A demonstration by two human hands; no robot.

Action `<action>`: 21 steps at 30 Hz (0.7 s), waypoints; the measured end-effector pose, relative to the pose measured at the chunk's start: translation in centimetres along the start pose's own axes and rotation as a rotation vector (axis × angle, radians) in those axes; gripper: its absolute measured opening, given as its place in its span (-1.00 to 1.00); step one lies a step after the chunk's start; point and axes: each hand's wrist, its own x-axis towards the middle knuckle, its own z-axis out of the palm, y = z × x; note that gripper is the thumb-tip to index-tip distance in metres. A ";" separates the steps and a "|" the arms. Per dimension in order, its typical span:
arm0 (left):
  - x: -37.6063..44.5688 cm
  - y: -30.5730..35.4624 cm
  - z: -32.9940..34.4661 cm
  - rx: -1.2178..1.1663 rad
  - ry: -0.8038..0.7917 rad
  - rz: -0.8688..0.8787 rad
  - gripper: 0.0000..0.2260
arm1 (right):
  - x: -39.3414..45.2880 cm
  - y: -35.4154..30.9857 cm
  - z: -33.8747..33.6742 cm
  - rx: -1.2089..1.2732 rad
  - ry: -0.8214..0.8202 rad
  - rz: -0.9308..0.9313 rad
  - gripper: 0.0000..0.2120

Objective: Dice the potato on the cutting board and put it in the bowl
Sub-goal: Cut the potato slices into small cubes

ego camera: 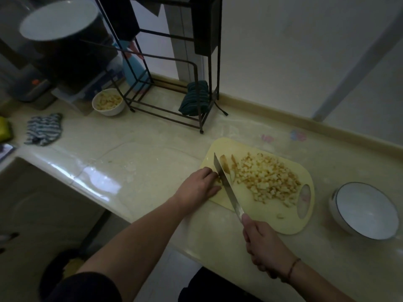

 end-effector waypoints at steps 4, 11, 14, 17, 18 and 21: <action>0.1 0.3 -0.2 0.009 0.026 -0.008 -0.54 | 0.2 -0.3 -0.2 -0.186 0.076 -0.132 -0.49; -0.8 0.4 -0.2 0.114 0.087 0.047 -0.56 | 0.2 -1.0 0.8 -0.245 0.151 -0.230 -0.51; -0.6 -0.2 0.3 0.098 0.145 0.153 -0.71 | 0.2 -1.3 1.1 -0.258 0.175 -0.284 -0.53; -0.6 -0.5 0.7 0.050 0.191 0.172 -0.79 | 0.3 -1.2 1.2 -0.300 0.223 -0.355 -0.53; -0.6 -0.5 0.8 0.037 0.196 0.169 -0.79 | 0.4 -1.2 1.2 -0.307 0.223 -0.352 -0.52; -0.5 -0.9 1.0 -0.004 0.213 0.161 -0.78 | 0.7 -1.0 1.1 -0.322 0.204 -0.308 -0.51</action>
